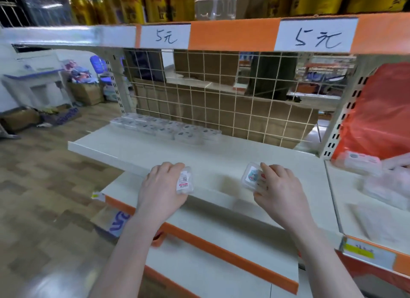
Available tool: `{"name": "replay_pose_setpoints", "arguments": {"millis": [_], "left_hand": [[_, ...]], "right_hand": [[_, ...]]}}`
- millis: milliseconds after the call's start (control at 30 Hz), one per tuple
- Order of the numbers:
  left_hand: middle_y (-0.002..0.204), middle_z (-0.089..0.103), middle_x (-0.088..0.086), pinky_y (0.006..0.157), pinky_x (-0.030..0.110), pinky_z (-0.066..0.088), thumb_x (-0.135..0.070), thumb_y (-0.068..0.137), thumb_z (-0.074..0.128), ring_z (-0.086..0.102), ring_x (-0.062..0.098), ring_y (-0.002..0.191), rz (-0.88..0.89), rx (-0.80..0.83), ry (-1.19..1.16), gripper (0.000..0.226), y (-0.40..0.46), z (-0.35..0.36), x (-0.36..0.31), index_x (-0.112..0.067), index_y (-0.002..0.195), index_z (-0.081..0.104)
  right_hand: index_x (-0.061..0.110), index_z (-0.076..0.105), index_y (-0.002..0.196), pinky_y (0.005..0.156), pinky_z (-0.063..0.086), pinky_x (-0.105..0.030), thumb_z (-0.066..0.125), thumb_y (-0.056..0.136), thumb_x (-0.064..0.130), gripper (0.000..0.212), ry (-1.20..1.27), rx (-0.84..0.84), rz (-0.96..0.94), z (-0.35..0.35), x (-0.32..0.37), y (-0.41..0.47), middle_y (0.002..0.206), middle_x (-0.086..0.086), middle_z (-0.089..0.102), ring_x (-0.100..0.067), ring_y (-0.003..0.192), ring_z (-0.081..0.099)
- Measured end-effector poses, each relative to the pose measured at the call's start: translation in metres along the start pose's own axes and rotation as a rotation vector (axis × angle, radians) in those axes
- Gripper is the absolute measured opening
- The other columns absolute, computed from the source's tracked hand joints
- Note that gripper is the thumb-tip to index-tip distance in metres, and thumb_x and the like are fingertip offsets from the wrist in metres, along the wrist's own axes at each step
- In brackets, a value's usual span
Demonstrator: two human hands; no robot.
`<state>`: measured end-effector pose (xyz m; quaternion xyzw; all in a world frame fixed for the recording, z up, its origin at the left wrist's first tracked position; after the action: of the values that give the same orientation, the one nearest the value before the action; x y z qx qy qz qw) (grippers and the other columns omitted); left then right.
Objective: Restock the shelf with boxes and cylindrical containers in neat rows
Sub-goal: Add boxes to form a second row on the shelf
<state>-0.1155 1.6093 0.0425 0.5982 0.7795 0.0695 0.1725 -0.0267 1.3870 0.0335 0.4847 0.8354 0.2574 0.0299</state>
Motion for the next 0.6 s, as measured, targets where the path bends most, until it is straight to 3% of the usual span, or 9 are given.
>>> {"name": "replay_pose_setpoints", "arguments": {"millis": [233,433,600], "left_hand": [[0.127,0.047,-0.002,0.095,0.028,0.037,-0.034,0.079,0.066,0.042,0.018,0.116,-0.027,0.038,0.041,0.067,0.045,0.019,0.068,-0.027,0.138,0.037],[0.130,0.044,-0.004,0.096,0.028,0.037,-0.031,0.080,0.063,0.039,0.018,0.120,-0.038,0.076,0.036,0.064,0.108,0.035,0.120,-0.028,0.138,0.035],[0.132,0.043,-0.005,0.099,0.028,0.034,-0.033,0.081,0.063,0.038,0.018,0.123,-0.064,0.101,0.023,0.065,0.144,0.046,0.153,-0.030,0.139,0.033]], "right_hand": [[0.002,0.062,0.111,0.072,0.051,-0.042,0.076,0.051,0.010,0.063,0.039,0.058,0.022,0.061,0.038,0.057,0.094,-0.014,0.064,-0.038,0.083,0.058],[0.007,0.050,0.130,0.090,0.041,-0.041,0.068,0.067,0.015,0.066,0.048,0.146,0.066,0.113,0.063,0.123,0.118,-0.012,0.058,-0.036,0.106,0.051],[0.018,0.032,0.141,0.100,0.030,-0.028,0.055,0.080,0.025,0.066,-0.001,0.263,0.081,0.141,0.074,0.169,0.137,0.000,0.043,-0.023,0.124,0.038]]}}
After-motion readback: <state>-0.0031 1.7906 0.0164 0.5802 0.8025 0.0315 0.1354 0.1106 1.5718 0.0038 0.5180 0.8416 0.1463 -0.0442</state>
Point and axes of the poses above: each hand's wrist, its own y-axis towards the middle knuckle, its own z-axis out of the palm, x = y × z, the point moved 10 cm from there along y, towards the middle knuckle
